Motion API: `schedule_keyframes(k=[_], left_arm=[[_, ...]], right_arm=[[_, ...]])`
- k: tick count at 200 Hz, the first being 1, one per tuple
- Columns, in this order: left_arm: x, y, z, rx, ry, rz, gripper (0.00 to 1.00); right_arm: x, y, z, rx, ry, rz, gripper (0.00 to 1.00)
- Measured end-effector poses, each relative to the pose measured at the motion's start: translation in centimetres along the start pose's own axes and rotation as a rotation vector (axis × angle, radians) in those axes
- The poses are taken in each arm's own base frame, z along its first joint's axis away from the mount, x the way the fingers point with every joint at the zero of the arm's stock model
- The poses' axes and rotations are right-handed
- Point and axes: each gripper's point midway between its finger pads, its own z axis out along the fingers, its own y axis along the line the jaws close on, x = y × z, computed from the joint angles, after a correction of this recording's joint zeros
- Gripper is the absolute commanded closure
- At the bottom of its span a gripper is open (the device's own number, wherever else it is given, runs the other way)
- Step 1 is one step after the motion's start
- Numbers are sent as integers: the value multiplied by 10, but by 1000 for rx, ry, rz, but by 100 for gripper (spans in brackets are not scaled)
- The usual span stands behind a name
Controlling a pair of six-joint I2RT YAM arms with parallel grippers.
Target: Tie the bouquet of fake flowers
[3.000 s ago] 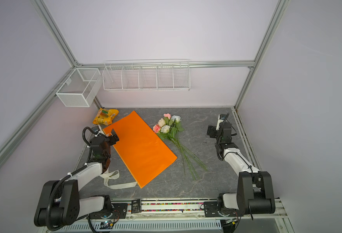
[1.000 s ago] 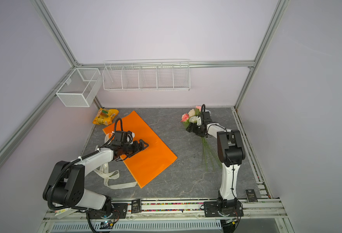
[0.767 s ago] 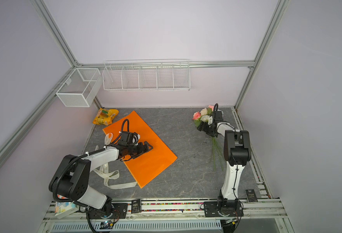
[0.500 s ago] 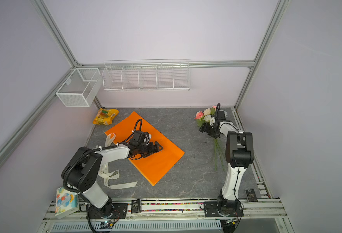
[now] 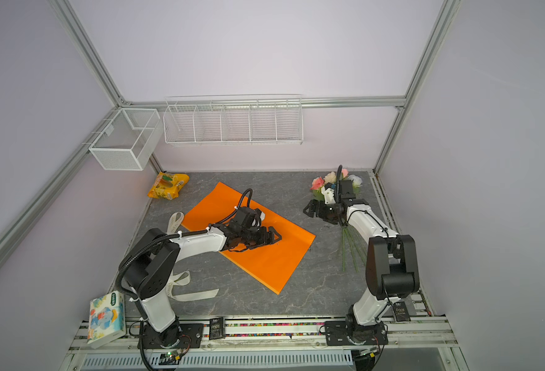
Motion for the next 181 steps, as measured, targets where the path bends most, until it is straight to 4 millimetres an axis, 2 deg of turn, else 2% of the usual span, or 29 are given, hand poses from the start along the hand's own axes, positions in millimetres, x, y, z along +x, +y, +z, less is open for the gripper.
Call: schedule_keyframes(k=[21,35,41,49,54,73,85,97,121,155,181], left_arm=[[-22,-13,-42,12,-114,21,12],[-38,-10,-74,17,-206,13,12],[-46,0,-92,7,-256,-4,12],[-50,11,-103,-9,-288,-22,12],[-54,25,-116,-31,-326,-45,12],[-50,64,-139,-115,-383,-102,11],[-41,80,-149,-159,-391,-121,10],[-37,87,-159,-184,-407,-129,10],[-36,92,-174,-205,-439,-134,11],[-33,96,-174,-217,-438,-136,11],[-29,103,-167,-236,-412,-148,11]], right_arm=[[19,33,24,-68,69,-48,26],[32,52,43,-100,123,-83,26],[37,61,53,-114,147,-99,26],[41,69,65,-126,170,-114,26],[45,76,73,-133,189,-128,27],[52,95,99,-151,230,-155,25],[55,105,116,-164,242,-163,25],[60,108,127,-163,257,-156,25],[67,98,142,-122,273,-109,29],[65,83,145,-63,239,-29,32],[67,71,136,-34,180,45,34]])
